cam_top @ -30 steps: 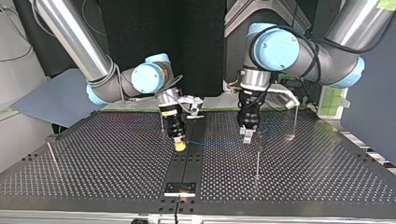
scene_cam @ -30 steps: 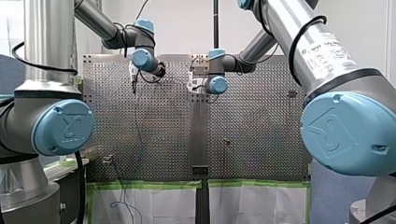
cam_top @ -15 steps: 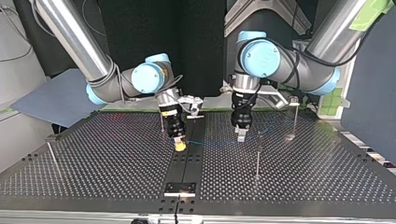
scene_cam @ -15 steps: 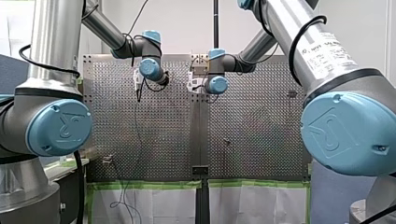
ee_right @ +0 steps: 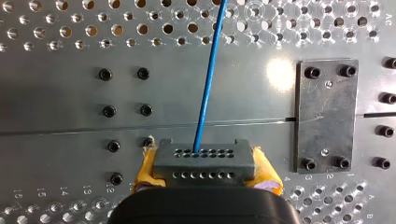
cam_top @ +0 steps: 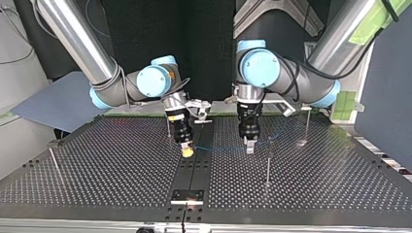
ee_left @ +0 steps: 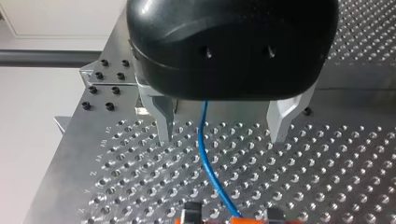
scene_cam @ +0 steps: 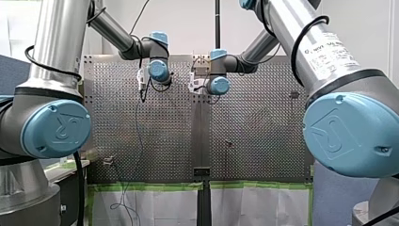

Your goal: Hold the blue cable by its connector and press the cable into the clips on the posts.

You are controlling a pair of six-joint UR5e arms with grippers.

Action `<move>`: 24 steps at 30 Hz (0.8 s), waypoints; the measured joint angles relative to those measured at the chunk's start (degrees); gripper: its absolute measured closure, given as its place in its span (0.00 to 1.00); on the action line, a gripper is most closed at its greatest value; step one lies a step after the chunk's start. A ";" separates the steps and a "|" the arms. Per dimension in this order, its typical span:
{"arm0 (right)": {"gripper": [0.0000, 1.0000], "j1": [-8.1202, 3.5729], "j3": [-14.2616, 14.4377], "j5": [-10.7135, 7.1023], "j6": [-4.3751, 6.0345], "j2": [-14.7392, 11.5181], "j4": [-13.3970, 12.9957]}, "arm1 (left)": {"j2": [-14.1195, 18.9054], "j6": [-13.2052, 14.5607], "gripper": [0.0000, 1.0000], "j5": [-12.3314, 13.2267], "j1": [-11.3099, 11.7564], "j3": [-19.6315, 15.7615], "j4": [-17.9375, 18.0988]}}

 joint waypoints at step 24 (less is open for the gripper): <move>1.00 -0.03 0.00 -0.01 0.15 0.03 -0.08 | -3.06 1.83 0.21 -3.29 -0.73 5.79 -0.41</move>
